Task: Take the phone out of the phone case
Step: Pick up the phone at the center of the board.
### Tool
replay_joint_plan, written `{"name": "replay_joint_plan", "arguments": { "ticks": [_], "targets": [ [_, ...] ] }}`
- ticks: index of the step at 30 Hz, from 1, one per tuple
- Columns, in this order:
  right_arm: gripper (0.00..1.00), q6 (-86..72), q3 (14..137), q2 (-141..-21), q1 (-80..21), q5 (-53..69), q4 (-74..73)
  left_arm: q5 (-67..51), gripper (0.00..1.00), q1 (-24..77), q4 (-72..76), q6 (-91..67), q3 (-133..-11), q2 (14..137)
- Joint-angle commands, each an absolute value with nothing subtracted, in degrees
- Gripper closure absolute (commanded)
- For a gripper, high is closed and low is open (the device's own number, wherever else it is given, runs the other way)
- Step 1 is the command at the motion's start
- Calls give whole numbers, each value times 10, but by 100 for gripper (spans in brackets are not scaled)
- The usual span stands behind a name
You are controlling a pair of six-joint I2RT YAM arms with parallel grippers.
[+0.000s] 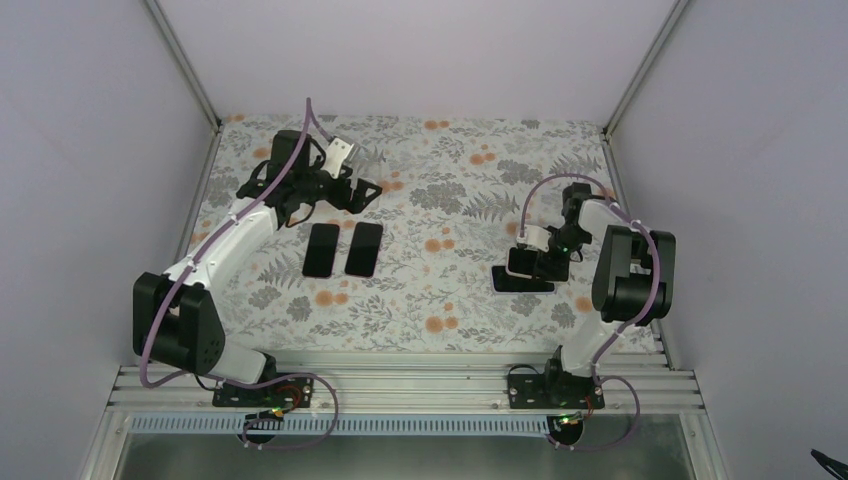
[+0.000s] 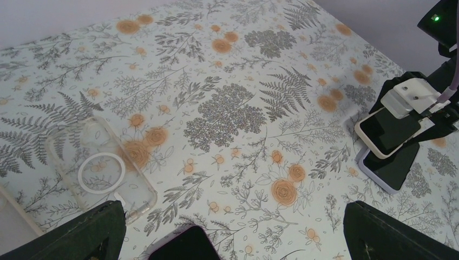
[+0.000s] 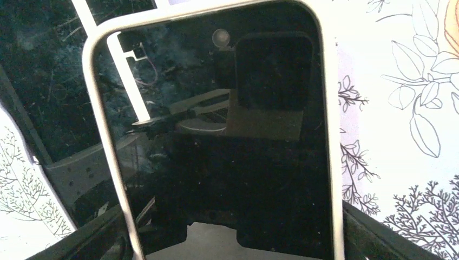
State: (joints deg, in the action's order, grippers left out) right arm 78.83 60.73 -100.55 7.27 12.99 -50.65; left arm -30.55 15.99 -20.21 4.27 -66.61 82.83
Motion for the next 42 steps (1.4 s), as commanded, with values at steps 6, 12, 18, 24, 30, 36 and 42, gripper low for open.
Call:
{"name": "replay_joint_plan", "arguments": {
  "ticks": [6, 12, 18, 24, 30, 36, 42],
  "targets": [
    [34, 794, 619, -986, 77, 144, -495, -313, 0, 160, -192, 43, -686, 830],
    [40, 776, 642, -957, 76, 191, -503, -311, 0, 160, -192, 35, -687, 827],
    [42, 726, 673, -940, 63, 230, -506, -327, 0, 159, -185, 24, -683, 826],
    [42, 624, 724, -910, 12, 308, -497, -388, 0, 159, -162, -12, -670, 835],
    [41, 522, 751, -873, -69, 323, -450, -449, 0, 159, -145, -48, -675, 846],
    [41, 418, 758, -851, -149, 288, -378, -526, 0, 159, -91, -106, -654, 846],
    [41, 342, 762, -851, -220, 239, -325, -545, 1, 159, -66, -143, -640, 851]
  ]
}}
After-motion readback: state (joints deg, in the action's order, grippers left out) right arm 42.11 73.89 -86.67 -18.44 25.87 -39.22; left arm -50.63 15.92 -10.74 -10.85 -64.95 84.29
